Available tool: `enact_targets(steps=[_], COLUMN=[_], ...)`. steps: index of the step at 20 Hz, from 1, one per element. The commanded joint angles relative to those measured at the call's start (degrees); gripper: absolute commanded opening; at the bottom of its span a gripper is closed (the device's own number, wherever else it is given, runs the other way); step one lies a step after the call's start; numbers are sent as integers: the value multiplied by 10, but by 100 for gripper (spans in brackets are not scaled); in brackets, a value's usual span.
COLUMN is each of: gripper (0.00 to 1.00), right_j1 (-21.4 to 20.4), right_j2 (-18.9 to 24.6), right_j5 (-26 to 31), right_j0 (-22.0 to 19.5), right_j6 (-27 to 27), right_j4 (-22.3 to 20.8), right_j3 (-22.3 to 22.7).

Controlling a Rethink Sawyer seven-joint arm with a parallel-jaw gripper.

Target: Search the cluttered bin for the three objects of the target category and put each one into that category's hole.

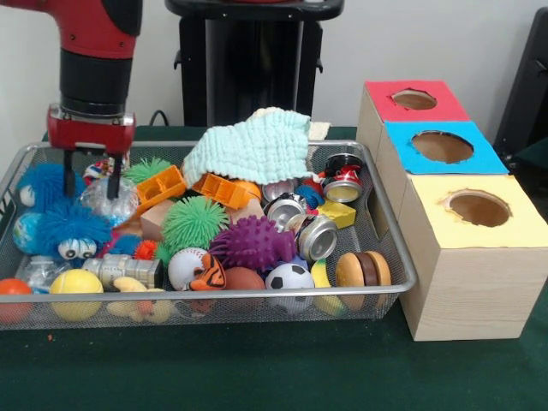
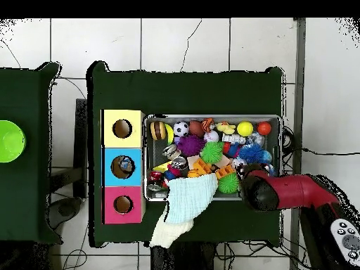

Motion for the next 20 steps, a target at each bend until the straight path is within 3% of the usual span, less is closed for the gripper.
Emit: enact_targets(steps=[1, 14, 15, 20], gripper=[100, 100, 0, 0], right_j1=[18, 40, 41, 46], right_j2=[62, 91, 92, 99], right_j5=[62, 100, 101, 94], right_j0=[-21, -40, -40, -41], right_j6=[-93, -103, -103, -101], right_j4=[13, 39, 40, 39], right_j3=[23, 34, 35, 38])
